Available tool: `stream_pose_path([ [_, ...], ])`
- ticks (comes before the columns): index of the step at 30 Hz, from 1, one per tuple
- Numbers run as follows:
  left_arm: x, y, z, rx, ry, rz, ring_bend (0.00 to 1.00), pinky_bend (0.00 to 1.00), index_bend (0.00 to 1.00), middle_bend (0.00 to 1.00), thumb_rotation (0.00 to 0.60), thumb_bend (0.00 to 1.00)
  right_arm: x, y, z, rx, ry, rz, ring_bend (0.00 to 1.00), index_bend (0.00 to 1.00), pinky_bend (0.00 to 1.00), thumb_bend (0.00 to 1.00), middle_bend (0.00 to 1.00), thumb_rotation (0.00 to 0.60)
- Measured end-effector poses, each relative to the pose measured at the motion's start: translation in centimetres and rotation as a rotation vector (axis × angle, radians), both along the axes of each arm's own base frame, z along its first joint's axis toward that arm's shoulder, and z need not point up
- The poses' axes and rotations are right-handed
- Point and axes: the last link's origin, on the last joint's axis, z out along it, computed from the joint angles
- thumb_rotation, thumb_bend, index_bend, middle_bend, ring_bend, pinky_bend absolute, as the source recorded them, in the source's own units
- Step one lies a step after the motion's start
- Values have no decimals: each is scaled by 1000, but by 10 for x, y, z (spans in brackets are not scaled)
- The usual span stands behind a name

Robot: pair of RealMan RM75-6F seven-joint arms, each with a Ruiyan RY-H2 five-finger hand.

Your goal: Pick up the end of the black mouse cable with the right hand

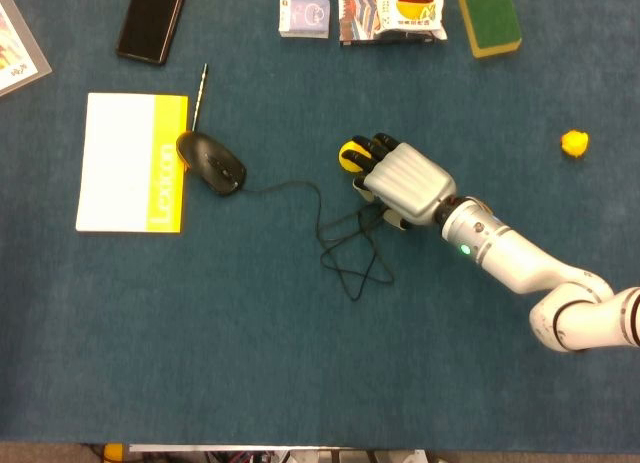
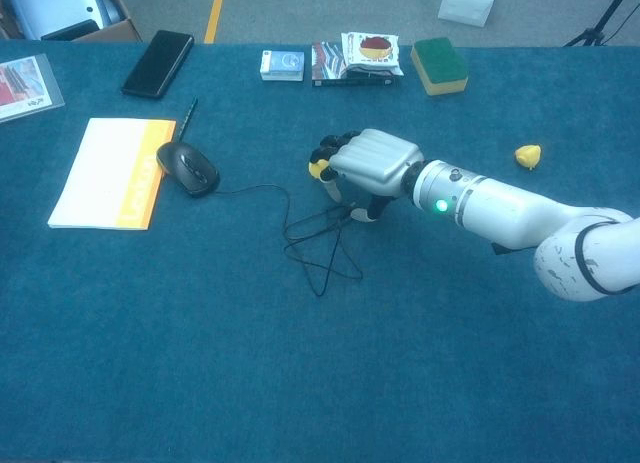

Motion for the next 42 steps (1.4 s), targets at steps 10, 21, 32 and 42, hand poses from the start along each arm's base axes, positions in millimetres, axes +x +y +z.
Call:
stream_pose_path([
  [10,0,-1,1,3,-4,-2,202,348,494,336,600,228,-1,2,-2,1,11,8,0,611,142,267,142,600],
  [21,0,0,1,2,-1,0,202,348,494,336,600,228,1,4,2,-9,1,24,0,633,141,268,142,600],
  [32,-1,0,-1,0,6,3,202,348,494,336,600,229,7,10,16,-28,-30,54,0,633,141,268,142,600],
  [42,-2,1,0,1,6,10,202,348,494,336,600,229,16,15,34,-64,-78,85,0,633,141,269,142,600],
])
